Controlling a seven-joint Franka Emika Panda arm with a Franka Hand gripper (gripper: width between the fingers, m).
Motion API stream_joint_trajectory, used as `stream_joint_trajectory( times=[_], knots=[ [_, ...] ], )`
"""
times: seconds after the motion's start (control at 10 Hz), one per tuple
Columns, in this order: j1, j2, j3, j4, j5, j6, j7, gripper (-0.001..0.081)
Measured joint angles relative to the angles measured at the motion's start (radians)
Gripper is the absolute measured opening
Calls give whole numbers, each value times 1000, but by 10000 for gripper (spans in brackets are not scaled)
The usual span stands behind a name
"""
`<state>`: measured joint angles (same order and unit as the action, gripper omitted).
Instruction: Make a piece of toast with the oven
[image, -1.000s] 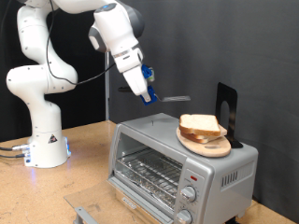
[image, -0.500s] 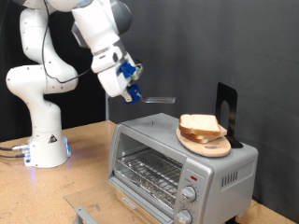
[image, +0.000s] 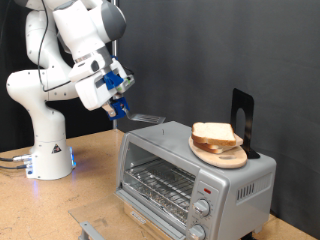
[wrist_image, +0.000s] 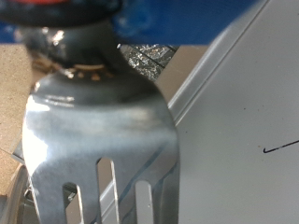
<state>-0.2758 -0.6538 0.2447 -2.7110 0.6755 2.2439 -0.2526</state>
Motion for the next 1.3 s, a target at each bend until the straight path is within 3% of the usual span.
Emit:
stream_joint_trajectory(
  times=[0.3, 0.6, 0.9, 1.3],
  knots=[
    [0, 12, 10, 16, -18, -48, 20, 413],
    [0, 95, 35, 102, -65, -94, 95, 400],
    [-3, 190, 53, 181, -94, -81, 131, 395],
    [-4, 277, 78, 238, -118, -27, 155, 395]
  ],
)
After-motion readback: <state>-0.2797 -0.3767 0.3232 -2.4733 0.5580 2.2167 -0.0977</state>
